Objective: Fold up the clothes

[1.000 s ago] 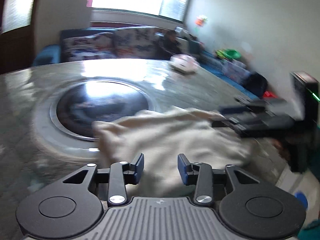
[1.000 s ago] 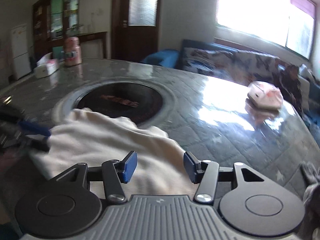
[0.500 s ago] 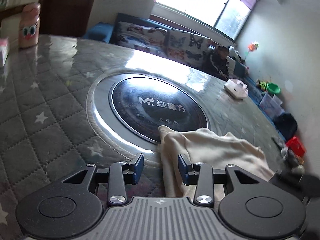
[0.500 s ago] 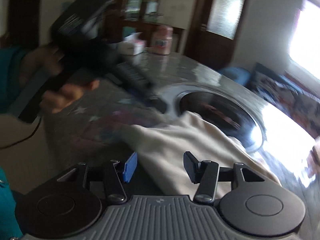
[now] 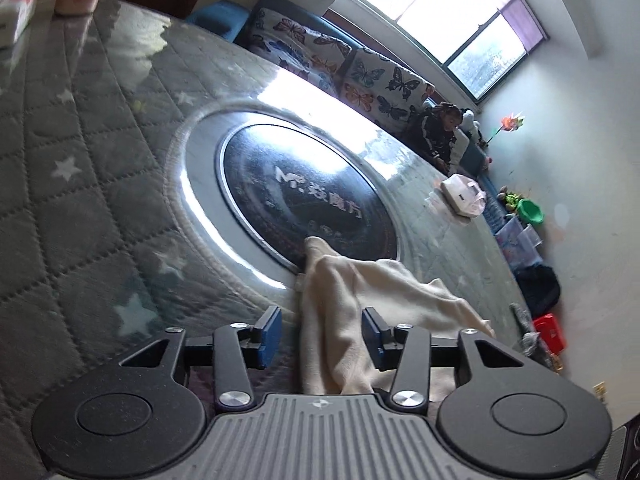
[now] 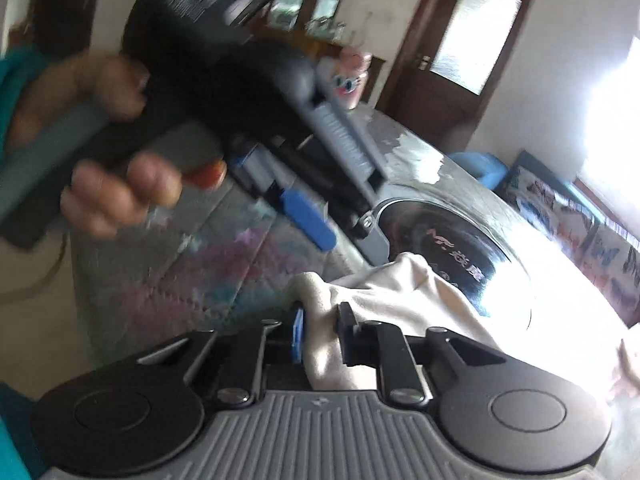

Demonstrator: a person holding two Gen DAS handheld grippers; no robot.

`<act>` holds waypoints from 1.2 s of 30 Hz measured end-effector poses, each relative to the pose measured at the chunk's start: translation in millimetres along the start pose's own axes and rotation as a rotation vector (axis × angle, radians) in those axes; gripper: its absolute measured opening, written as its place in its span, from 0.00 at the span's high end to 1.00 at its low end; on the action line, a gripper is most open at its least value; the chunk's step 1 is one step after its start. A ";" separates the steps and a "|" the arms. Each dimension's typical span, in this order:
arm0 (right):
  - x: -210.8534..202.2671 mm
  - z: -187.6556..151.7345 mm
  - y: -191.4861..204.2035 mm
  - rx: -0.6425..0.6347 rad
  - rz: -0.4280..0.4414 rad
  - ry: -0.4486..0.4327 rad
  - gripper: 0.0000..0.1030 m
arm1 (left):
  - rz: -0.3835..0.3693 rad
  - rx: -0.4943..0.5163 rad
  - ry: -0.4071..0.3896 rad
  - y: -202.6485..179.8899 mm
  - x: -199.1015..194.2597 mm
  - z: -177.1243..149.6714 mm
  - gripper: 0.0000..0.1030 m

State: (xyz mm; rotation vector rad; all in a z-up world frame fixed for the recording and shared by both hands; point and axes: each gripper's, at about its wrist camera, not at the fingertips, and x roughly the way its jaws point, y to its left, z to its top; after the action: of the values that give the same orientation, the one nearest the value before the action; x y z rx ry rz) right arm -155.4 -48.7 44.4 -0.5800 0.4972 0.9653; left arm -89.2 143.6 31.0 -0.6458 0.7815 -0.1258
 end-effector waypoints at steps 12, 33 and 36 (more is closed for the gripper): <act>-34.9 -3.1 -42.0 0.180 0.063 -0.087 0.90 | -0.111 -0.163 0.083 -14.8 37.8 2.7 0.48; -60.3 -41.8 -73.3 0.302 0.003 -0.101 0.75 | -0.082 -0.215 0.079 -6.5 45.1 -9.1 0.79; -68.3 -63.2 -104.1 0.395 -0.097 -0.068 0.71 | -0.070 -0.191 0.072 -8.0 43.9 -7.9 0.79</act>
State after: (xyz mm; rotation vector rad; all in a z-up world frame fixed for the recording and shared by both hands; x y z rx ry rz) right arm -106.6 -177.9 64.5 -0.2124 0.5760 0.7646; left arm -62.3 118.5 4.4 -0.8536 0.8469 -0.1403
